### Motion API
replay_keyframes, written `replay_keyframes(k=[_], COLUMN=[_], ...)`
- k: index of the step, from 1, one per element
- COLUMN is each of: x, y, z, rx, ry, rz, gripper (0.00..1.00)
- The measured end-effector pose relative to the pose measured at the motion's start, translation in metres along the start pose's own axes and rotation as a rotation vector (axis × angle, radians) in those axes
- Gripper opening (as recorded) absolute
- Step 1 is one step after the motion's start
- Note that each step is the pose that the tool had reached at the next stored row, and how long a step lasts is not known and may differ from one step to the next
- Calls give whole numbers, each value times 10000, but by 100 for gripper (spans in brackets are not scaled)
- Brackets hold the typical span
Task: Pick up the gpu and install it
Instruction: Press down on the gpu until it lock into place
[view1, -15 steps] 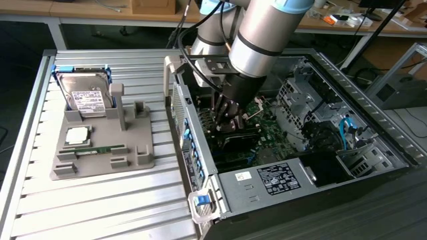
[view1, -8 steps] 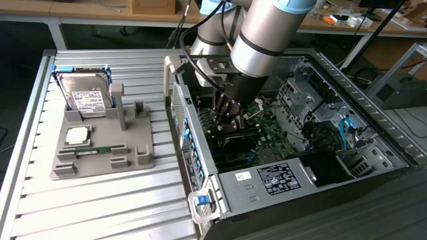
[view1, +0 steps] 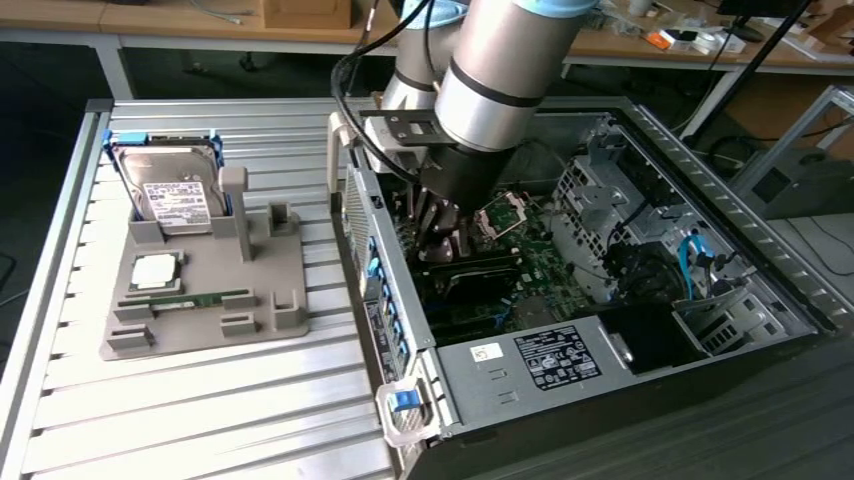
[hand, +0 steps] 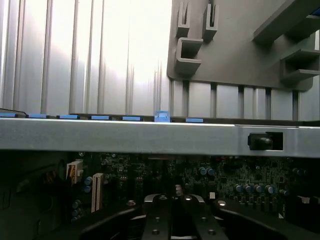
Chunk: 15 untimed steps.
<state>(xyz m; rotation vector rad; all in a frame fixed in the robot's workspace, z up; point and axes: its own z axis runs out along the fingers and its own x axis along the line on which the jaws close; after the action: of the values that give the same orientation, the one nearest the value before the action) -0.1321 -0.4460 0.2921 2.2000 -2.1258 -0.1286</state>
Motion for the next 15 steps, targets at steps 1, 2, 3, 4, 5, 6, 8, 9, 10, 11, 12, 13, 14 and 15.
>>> replay_keyframes(k=[1,2,3,4,5,6,8,9,10,11,12,13,14,15], x=[-1,-2,-3,-4,-5,-5,-6,-6,-6,-6,-6,-6,-8,-8], y=[31,66,95,123,148,159,171,171,174,178,187,206,229,240], z=[4,8,11,14,18,19,20,20,20,21,23,26,27,30], rx=[18,37,55,70,80,83,88,88,88,89,93,96,90,93], ry=[-2,-5,-7,-7,-9,-9,-9,-10,-10,-11,-12,-11,-10,-8], rz=[-1,-1,-2,-1,-1,-2,-3,-4,-3,-2,-4,-7,-1,-2], gripper=[11,11,11,11,11,11,11,11,11,11,11,11,11,11])
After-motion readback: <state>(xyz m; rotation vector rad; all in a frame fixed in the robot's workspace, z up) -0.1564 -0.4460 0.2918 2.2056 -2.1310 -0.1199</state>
